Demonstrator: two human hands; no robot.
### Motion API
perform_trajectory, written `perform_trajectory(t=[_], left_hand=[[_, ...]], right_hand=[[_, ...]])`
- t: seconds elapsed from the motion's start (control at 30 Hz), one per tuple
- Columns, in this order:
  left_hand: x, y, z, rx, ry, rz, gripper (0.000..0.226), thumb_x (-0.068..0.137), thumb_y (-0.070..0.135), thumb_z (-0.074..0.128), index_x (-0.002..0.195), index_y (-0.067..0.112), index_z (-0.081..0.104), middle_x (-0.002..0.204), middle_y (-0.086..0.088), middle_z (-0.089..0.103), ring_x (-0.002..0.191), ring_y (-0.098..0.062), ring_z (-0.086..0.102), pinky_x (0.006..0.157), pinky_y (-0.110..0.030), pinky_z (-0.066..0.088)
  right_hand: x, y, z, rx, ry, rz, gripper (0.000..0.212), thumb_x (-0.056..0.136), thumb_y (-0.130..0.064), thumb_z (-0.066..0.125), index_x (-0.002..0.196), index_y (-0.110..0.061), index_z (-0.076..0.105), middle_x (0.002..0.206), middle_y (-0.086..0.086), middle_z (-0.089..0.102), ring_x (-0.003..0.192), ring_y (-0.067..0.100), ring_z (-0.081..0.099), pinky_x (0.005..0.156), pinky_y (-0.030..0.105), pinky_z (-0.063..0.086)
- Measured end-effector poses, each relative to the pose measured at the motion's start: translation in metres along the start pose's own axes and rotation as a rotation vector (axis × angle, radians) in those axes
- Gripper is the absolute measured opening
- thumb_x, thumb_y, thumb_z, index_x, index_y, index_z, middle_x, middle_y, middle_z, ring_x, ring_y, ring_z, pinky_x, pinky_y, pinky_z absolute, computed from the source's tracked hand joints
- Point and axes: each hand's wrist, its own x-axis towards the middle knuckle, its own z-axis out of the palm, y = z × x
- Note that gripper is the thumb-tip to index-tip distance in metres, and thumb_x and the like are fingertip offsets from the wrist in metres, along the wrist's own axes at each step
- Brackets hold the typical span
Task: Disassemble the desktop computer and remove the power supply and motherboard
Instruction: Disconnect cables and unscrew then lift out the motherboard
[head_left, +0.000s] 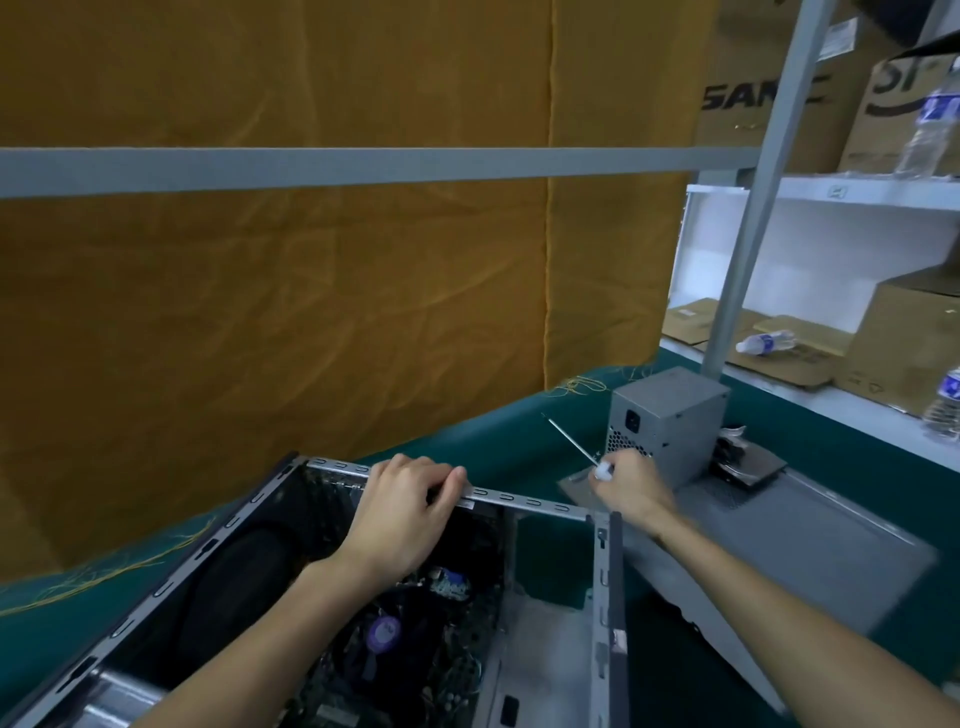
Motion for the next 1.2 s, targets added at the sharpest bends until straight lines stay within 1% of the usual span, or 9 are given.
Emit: perform_trajectory(t=[0.1,0.27,0.5,0.57,0.7,0.77,0.83,0.93,1.2], left_hand=[[-0.001,0.002,0.002,-0.006,0.024,0.000,0.040,0.106,0.042,0.043,0.082,0.028,0.073,0.079,0.008,0.066,0.086,-0.011,0.054,0.093,-0.035,0.036],[0.001,0.000,0.003,0.013,0.027,0.005,0.041,0.105,0.043,0.042,0.081,0.030,0.071,0.078,0.009,0.065,0.085,-0.011,0.053,0.091,-0.034,0.036],[-0.003,0.005,-0.006,0.082,-0.064,0.038,0.043,0.108,0.044,0.036,0.091,0.025,0.070,0.087,0.007,0.065,0.090,-0.016,0.054,0.095,-0.036,0.037],[-0.005,0.006,-0.015,0.081,-0.112,0.068,0.038,0.108,0.042,0.038,0.104,0.024,0.071,0.099,0.006,0.066,0.097,-0.016,0.054,0.096,-0.034,0.038],[-0.009,-0.001,-0.040,0.055,-0.149,0.029,0.035,0.106,0.037,0.047,0.134,0.021,0.062,0.129,0.002,0.060,0.121,-0.019,0.051,0.103,-0.033,0.041],[-0.014,-0.011,-0.054,0.096,-0.163,-0.016,0.037,0.104,0.035,0.051,0.139,0.023,0.057,0.136,0.002,0.055,0.123,-0.020,0.050,0.105,-0.036,0.041],[-0.022,-0.022,-0.064,0.167,-0.180,-0.055,0.040,0.102,0.035,0.053,0.142,0.028,0.053,0.143,0.004,0.051,0.129,-0.022,0.047,0.109,-0.040,0.038],[-0.037,-0.039,-0.075,0.362,-0.179,-0.116,0.051,0.101,0.038,0.052,0.150,0.037,0.039,0.154,0.008,0.039,0.144,-0.025,0.032,0.117,-0.042,0.028],[-0.058,-0.063,-0.084,0.539,-0.266,-0.222,0.064,0.105,0.033,0.037,0.160,0.040,0.005,0.169,0.008,0.008,0.152,-0.036,0.017,0.110,-0.054,0.033]], right_hand=[[-0.003,0.020,0.012,-0.081,0.015,0.029,0.018,0.088,-0.015,0.061,0.069,-0.016,0.060,0.072,-0.001,0.064,0.068,0.023,0.062,0.055,0.030,0.041],[-0.002,0.033,0.018,-0.096,0.016,0.075,0.021,0.090,-0.015,0.064,0.069,-0.016,0.062,0.073,0.000,0.067,0.068,0.019,0.063,0.057,0.030,0.047],[-0.015,-0.015,0.001,0.245,0.140,-0.022,0.027,0.092,-0.024,0.070,0.071,-0.007,0.069,0.066,0.005,0.069,0.066,0.026,0.065,0.053,0.028,0.041],[-0.027,-0.047,-0.017,0.278,0.058,-0.137,0.030,0.091,-0.032,0.073,0.073,-0.009,0.072,0.060,0.000,0.067,0.054,0.013,0.059,0.048,0.024,0.038],[-0.065,-0.101,-0.058,0.100,-0.082,-0.379,0.054,0.084,-0.063,0.064,0.068,-0.012,0.066,0.050,-0.006,0.056,0.045,0.007,0.045,0.051,0.029,0.033],[-0.085,-0.121,-0.065,-0.116,-0.113,-0.461,0.057,0.077,-0.077,0.056,0.073,-0.022,0.072,0.054,-0.008,0.062,0.047,0.005,0.052,0.047,0.025,0.037],[-0.102,-0.133,-0.060,-0.345,-0.135,-0.514,0.063,0.073,-0.084,0.055,0.087,-0.027,0.075,0.070,-0.008,0.069,0.064,0.011,0.065,0.055,0.028,0.049],[-0.115,-0.140,-0.044,-0.561,-0.075,-0.580,0.055,0.081,-0.075,0.061,0.095,-0.023,0.074,0.090,0.000,0.071,0.086,0.027,0.069,0.066,0.033,0.050],[-0.118,-0.139,-0.027,-0.570,0.053,-0.609,0.045,0.092,-0.062,0.061,0.105,-0.021,0.075,0.095,0.002,0.076,0.089,0.029,0.070,0.077,0.039,0.056]])
